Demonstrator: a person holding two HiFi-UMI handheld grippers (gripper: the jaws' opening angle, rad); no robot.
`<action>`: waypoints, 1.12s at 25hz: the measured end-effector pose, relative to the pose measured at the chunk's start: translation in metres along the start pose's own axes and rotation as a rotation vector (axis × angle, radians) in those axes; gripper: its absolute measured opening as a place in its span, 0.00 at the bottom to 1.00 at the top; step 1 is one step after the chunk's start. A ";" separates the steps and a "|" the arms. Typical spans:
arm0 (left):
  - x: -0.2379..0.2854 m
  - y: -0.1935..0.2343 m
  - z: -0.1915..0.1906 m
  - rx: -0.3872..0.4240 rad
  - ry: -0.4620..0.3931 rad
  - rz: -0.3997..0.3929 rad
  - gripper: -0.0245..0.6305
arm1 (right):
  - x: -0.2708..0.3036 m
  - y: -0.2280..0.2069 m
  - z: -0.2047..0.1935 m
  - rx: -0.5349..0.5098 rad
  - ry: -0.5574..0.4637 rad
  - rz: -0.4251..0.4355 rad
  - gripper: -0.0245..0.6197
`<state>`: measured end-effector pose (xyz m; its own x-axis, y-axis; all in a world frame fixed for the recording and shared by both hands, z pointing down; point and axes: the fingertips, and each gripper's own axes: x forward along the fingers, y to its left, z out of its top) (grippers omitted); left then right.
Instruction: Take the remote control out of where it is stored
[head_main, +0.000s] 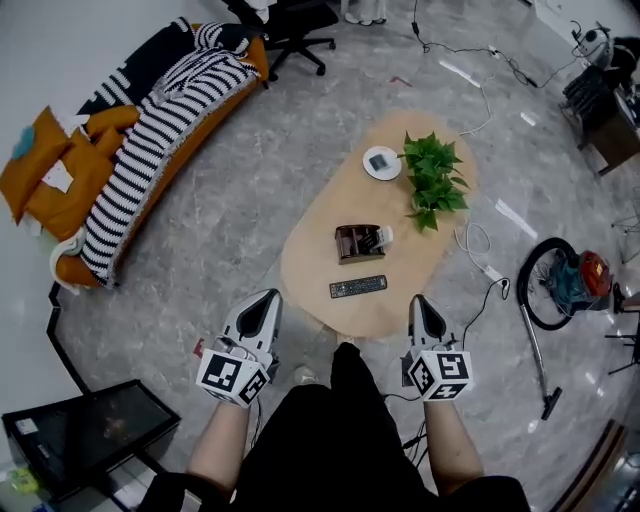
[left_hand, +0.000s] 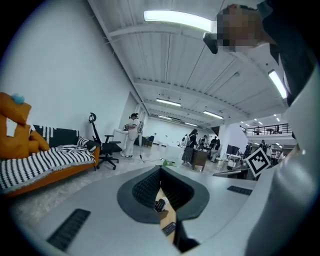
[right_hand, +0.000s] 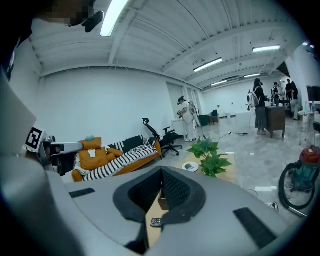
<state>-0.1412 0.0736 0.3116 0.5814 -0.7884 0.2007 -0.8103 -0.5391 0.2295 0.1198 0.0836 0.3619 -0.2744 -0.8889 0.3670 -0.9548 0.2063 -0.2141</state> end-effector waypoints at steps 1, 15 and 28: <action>0.000 -0.002 0.000 0.005 0.008 -0.012 0.05 | -0.001 0.002 0.003 -0.004 -0.004 0.003 0.05; 0.020 -0.008 -0.005 -0.028 0.022 -0.052 0.05 | 0.020 0.004 0.007 -0.007 0.017 0.023 0.05; 0.064 -0.014 -0.025 -0.045 0.075 -0.072 0.05 | 0.069 -0.025 -0.024 0.017 0.124 0.045 0.11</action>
<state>-0.0910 0.0380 0.3451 0.6435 -0.7227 0.2522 -0.7629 -0.5786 0.2885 0.1216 0.0266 0.4138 -0.3298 -0.8214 0.4653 -0.9394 0.2367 -0.2480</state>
